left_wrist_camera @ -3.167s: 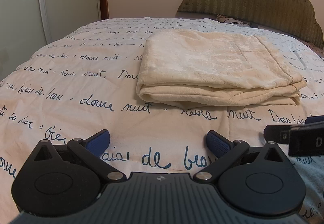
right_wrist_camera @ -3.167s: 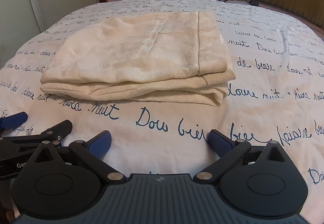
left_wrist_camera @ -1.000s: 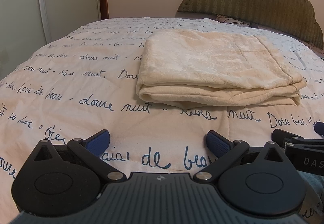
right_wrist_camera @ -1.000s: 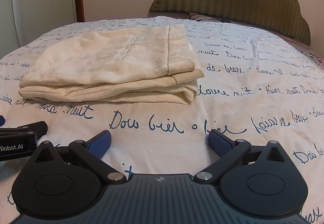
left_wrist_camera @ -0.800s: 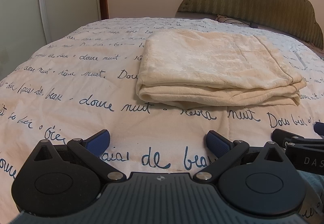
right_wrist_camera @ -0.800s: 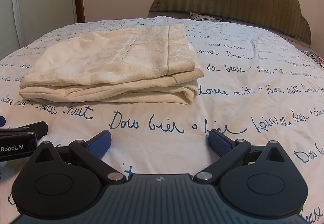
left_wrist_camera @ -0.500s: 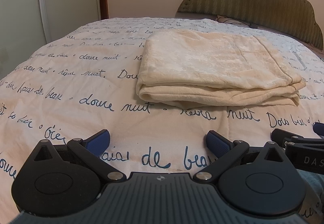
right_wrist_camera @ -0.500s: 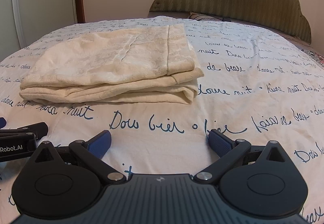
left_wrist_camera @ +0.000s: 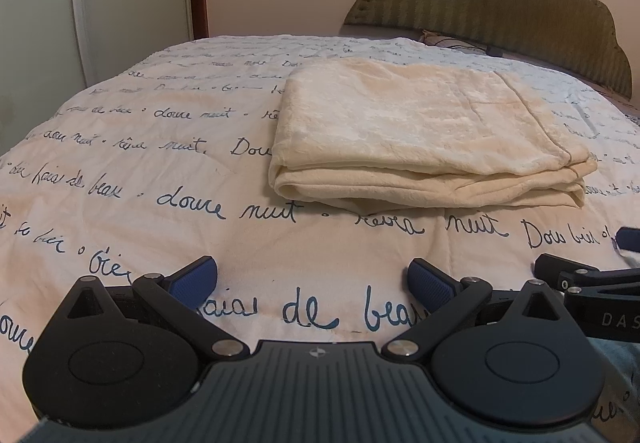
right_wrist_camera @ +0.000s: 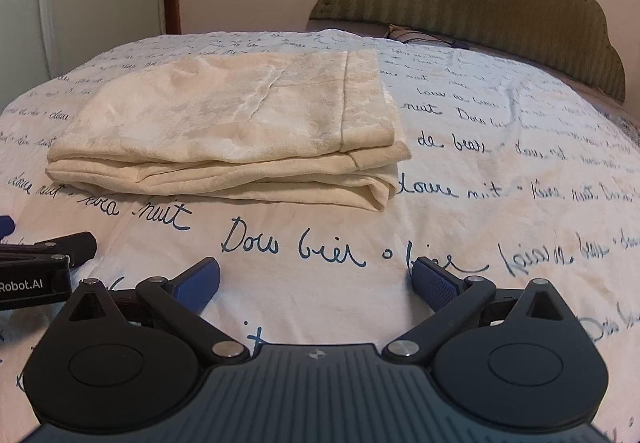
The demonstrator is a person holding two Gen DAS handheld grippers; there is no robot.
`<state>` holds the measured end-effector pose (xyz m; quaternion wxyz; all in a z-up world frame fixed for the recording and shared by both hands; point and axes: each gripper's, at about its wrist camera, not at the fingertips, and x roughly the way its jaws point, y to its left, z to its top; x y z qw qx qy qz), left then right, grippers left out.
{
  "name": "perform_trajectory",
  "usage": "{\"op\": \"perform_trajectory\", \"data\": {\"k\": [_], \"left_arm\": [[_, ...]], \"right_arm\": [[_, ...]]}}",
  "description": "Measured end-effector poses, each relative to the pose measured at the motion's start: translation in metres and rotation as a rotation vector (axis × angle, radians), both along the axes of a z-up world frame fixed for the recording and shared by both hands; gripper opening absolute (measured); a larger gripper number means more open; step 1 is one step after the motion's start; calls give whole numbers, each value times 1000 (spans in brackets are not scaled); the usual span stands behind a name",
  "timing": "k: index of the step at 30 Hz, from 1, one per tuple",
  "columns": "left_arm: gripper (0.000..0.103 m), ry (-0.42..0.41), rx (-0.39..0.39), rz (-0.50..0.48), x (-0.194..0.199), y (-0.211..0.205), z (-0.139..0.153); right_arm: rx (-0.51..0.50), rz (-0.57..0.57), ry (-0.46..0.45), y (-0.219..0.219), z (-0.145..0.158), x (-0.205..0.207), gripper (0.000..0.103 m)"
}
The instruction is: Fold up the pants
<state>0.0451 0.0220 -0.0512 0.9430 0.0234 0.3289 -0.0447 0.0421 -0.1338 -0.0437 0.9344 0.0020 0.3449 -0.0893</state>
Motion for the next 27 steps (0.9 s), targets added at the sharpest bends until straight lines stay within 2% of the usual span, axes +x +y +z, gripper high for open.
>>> {"op": "perform_trajectory", "data": {"k": [3,10,17,20,27], "left_arm": [[103,-2,10,-2,0,-2,0],[103,-4,15,-1,1,-2,-1],[103,-11,16,16,0,0,-1],[103,-21,21,57,-2,2,0],[103,-11,28,54,0,2,0]], "right_arm": [[-93,49,-18,5,-1,1,103],[65,38,-27,-16,-7,3,103],[6,13,-30,-7,-5,-4,103],[25,1,-33,-11,-6,-5,103],[37,0,-30,-13,-6,-6,103]]}}
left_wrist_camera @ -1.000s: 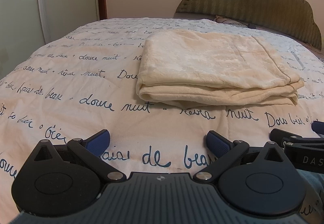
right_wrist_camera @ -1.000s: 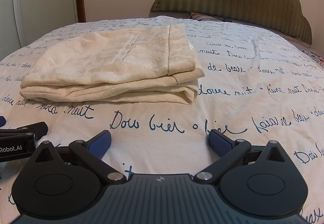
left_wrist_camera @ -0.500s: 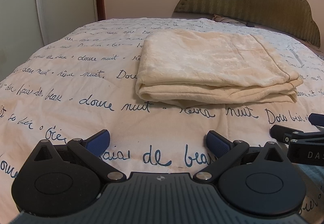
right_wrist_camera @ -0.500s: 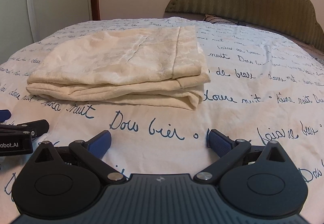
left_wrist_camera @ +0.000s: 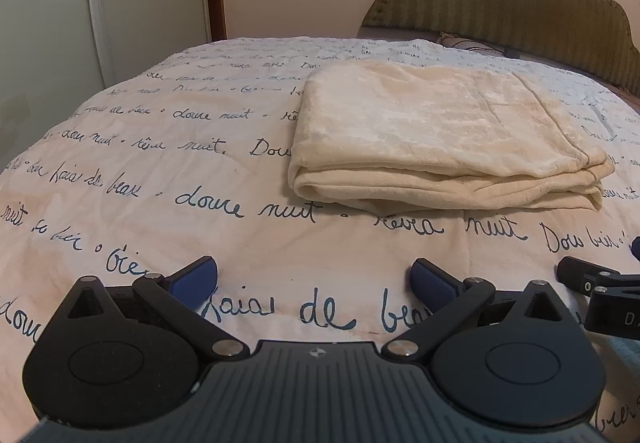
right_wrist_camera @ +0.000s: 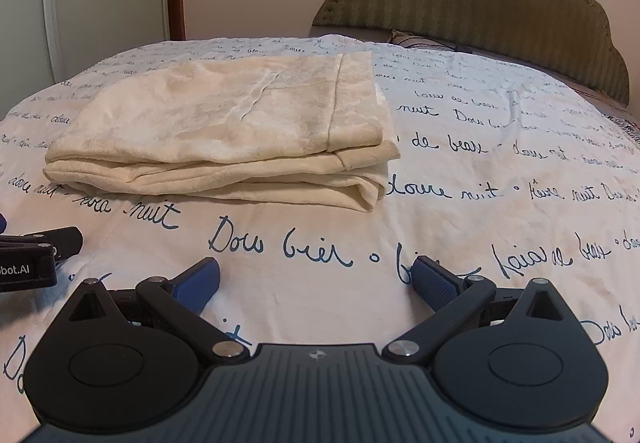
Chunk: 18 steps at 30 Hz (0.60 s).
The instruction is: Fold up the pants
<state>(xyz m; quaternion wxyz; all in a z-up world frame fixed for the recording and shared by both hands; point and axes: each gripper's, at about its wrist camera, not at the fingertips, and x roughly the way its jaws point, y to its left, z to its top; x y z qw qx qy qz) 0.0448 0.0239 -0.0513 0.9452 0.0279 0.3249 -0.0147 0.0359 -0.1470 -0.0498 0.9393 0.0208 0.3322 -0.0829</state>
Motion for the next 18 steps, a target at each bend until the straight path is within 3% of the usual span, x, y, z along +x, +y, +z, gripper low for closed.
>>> {"op": "perform_trajectory", "data": {"k": [18], "left_arm": [[103,4,-5,-1,1,-1,-1]], "right_arm": [[18,2,-1,-2,0,1,103]]}}
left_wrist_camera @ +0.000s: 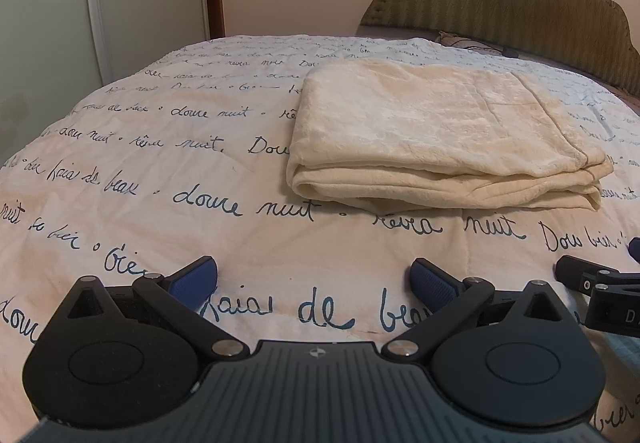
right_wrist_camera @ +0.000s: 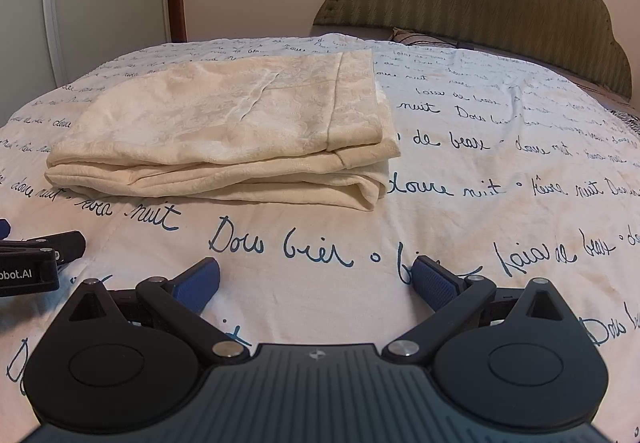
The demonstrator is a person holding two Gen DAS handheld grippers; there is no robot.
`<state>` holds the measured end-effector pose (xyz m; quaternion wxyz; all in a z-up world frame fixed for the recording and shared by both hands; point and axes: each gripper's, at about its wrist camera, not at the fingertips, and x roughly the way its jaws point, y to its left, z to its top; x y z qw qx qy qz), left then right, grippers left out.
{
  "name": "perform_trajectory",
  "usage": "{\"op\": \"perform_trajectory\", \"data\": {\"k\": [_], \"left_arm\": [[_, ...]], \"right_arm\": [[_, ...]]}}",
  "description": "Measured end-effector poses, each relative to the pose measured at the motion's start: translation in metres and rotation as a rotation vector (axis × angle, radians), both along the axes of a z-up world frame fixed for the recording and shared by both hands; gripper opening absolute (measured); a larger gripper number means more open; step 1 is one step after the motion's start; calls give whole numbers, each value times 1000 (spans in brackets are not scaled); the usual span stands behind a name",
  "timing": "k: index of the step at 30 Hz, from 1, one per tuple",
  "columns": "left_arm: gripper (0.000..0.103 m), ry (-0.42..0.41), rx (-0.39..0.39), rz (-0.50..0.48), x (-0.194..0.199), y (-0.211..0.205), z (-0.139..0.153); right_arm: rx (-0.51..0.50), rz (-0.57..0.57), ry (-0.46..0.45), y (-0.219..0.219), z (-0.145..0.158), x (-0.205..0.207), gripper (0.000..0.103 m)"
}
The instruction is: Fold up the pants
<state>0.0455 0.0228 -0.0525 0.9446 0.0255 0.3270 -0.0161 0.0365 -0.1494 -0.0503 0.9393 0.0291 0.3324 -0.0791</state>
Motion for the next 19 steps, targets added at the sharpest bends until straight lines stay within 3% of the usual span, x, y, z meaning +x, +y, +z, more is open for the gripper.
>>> {"op": "perform_trajectory", "data": {"k": [19], "left_arm": [[103,0,-15,2,-1,0,1]], "right_arm": [[1,0,0,0,0,0,103]]}}
